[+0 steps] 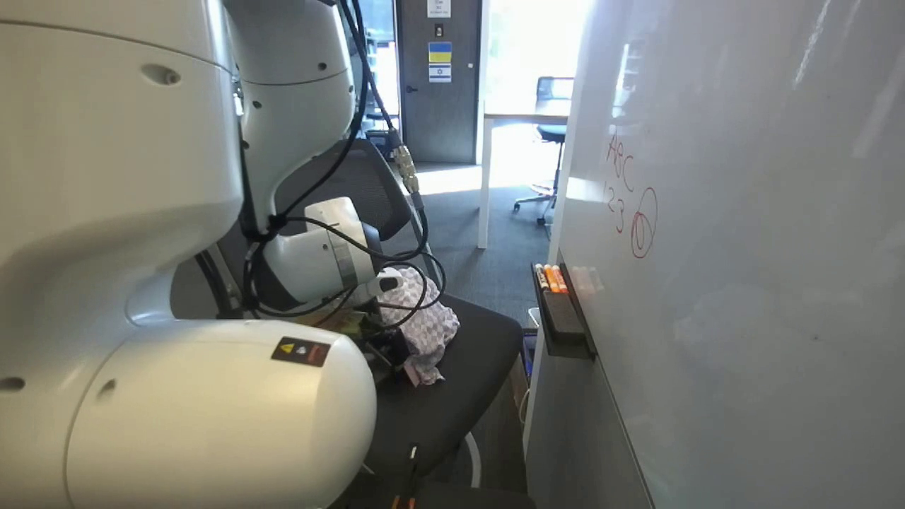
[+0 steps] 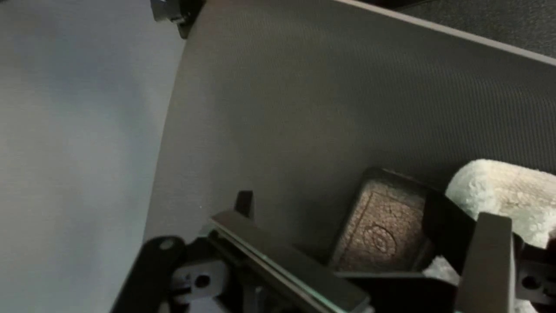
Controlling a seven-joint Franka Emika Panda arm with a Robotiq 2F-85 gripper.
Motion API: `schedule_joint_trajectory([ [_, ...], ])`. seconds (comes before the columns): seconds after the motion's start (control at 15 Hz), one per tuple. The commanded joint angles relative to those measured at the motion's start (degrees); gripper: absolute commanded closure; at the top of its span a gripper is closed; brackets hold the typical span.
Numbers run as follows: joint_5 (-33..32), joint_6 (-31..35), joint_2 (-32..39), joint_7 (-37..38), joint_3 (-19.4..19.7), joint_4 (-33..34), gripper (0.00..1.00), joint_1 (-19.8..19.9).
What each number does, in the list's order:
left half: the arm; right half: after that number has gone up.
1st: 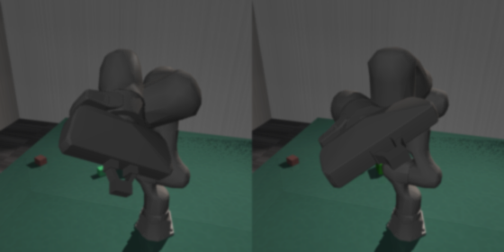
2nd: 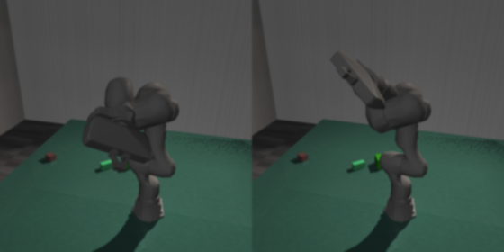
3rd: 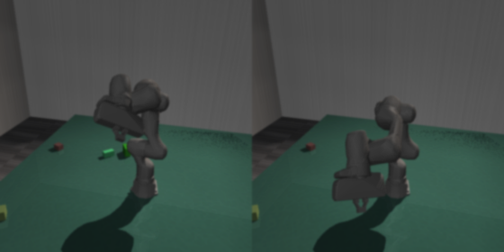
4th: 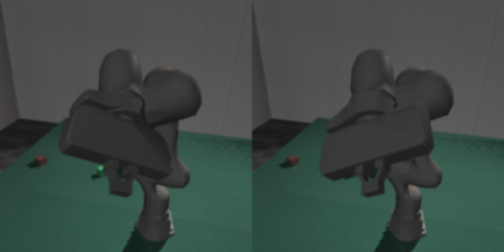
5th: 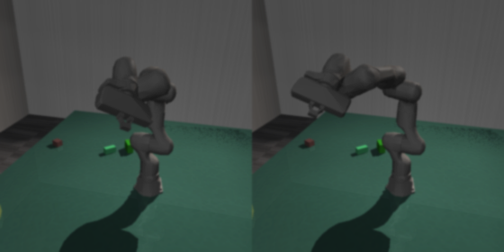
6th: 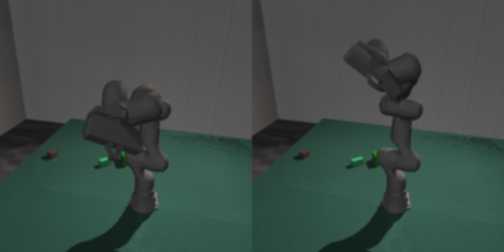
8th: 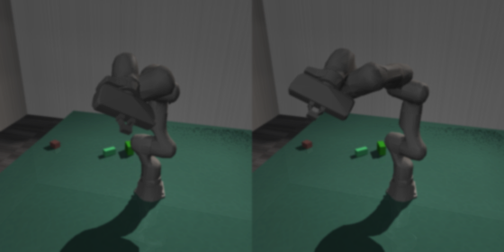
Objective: Pick the marker eraser and erase the words on the whiteboard
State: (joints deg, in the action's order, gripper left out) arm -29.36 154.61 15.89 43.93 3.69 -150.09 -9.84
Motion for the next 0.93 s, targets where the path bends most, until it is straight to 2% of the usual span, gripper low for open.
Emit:
schedule_joint_trajectory([
  [0.0,-4.79,4.37,3.08,1.49,3.19,3.39,0.00,-4.04],
  [0.2,-7.68,5.95,4.27,2.68,3.08,5.14,0.00,-4.09],
  [0.67,-2.44,9.03,6.51,2.86,3.60,5.65,0.00,0.20],
  [0.87,2.92,8.91,6.53,1.91,1.59,5.17,0.00,3.25],
])
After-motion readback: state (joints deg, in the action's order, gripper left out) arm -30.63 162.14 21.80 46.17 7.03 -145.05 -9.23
